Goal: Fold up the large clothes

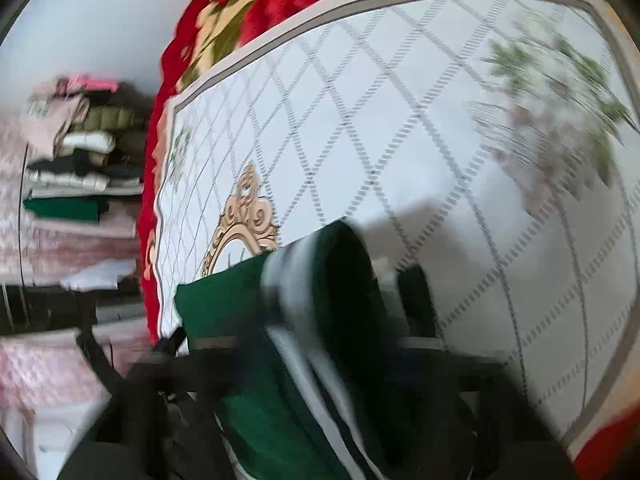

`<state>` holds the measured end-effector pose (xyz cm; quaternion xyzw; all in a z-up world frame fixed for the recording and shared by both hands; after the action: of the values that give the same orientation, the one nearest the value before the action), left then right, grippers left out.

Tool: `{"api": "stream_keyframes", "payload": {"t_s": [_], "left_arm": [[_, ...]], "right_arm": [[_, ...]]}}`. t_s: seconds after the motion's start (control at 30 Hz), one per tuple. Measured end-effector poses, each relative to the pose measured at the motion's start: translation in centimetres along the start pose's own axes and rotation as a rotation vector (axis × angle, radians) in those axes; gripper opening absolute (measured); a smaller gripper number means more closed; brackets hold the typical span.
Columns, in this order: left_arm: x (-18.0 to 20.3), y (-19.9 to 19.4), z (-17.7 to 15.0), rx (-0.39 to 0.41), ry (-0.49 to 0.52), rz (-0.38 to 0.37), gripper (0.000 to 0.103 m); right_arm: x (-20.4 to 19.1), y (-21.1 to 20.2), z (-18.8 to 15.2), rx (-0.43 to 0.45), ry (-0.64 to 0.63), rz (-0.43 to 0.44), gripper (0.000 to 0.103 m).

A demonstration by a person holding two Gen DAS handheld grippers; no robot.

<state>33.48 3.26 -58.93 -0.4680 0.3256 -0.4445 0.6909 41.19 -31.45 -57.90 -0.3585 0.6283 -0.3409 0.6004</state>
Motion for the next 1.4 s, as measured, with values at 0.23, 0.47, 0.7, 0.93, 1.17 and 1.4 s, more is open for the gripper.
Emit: {"api": "stream_keyframes", "payload": {"t_s": [0.23, 0.47, 0.7, 0.93, 1.17, 1.4], "left_arm": [[0.4, 1.6, 0.4, -0.021, 0.057, -0.012, 0.099], [-3.6, -2.4, -1.6, -0.006, -0.055, -0.009, 0.099], [-9.2, -1.7, -13.5, -0.167, -0.138, 0.072, 0.099], [-10.0, 1.4, -19.0, -0.136, -0.145, 0.065, 0.103], [-9.8, 2.1, -17.0, -0.090, -0.124, 0.062, 0.103], [-11.0, 0.1, -17.0, -0.165, -0.132, 0.099, 0.103]], "right_arm": [[2.9, 0.5, 1.0, 0.097, 0.056, -0.236, 0.009], [3.4, -0.4, 0.6, -0.031, 0.073, -0.128, 0.041], [5.1, -5.5, -8.3, -0.103, 0.069, -0.041, 0.073], [7.8, -4.2, -16.2, -0.201, 0.111, -0.084, 0.073], [9.1, -2.3, -18.4, -0.231, 0.066, -0.199, 0.043], [9.7, -7.7, -15.7, -0.005, 0.078, -0.311, 0.000]]}}
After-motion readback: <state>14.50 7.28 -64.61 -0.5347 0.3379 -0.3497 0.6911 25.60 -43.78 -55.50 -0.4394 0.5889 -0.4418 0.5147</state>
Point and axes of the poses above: each gripper's, at about its wrist camera, not at the fingertips, and y roughly the way its jaws point, x to its right, z to its top, the point moved 9 cm from there along y, roughly the way its jaws point, and after that the axes turned 6 degrees about -z, right-handed, at the moved point
